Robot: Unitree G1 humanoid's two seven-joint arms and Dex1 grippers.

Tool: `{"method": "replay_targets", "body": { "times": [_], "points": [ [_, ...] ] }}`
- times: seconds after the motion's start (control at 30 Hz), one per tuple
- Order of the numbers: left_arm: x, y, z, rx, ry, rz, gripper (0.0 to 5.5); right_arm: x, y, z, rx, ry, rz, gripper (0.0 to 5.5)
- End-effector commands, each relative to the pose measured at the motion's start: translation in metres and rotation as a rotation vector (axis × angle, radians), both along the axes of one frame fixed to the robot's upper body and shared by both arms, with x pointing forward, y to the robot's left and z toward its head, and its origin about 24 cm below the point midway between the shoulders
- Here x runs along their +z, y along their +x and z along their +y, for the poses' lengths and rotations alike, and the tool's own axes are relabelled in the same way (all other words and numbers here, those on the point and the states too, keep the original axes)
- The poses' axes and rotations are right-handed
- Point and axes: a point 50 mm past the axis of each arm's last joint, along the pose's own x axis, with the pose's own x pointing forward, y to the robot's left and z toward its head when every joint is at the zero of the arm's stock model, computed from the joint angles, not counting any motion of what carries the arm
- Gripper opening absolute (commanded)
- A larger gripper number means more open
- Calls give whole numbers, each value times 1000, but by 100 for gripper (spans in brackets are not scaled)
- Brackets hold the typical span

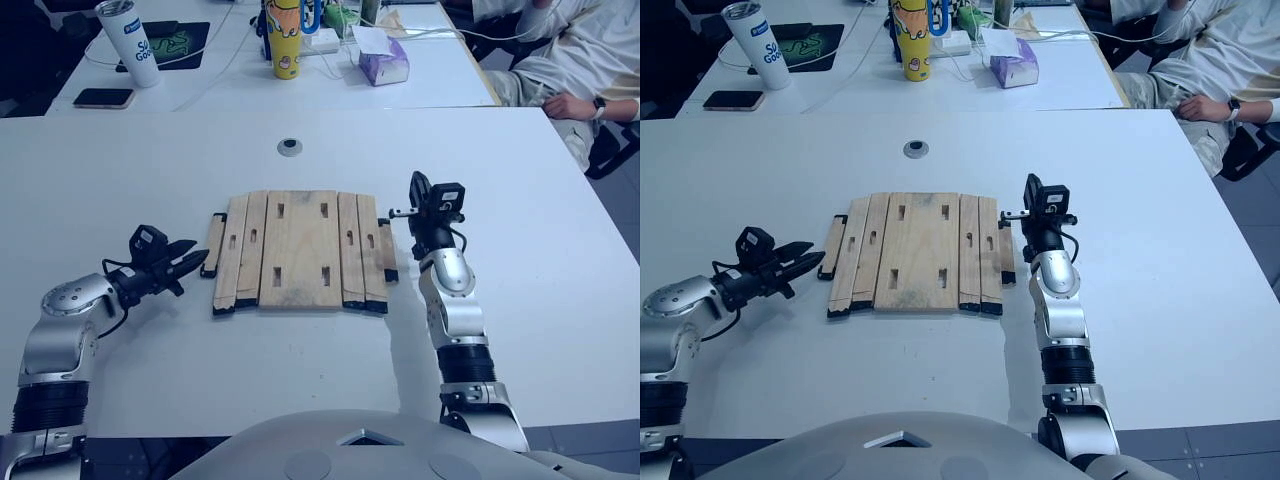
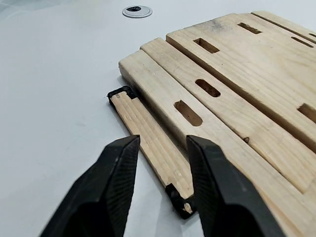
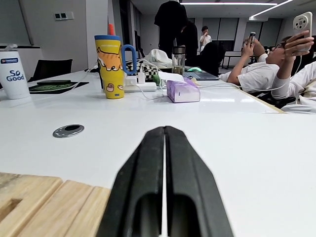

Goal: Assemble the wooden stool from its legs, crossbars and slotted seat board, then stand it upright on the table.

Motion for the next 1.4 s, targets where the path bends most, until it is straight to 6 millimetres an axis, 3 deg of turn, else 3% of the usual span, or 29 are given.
{"method": "replay_targets", "body": {
  "times": [0.03,0.23,0.87,1.4],
  "points": [
    [1,5,-5,4,17,-18,253,3,0,1,-6,-19,-21,0],
    [-2,4,-3,24,48,-7,343,3,0,0,-6,-25,-22,0],
    [-20,-2,-6,56,90,93,343,3,0,0,6,-58,-25,0],
    [-18,4,-5,94,144,123,343,3,0,0,6,-62,-27,0]
  ]
}}
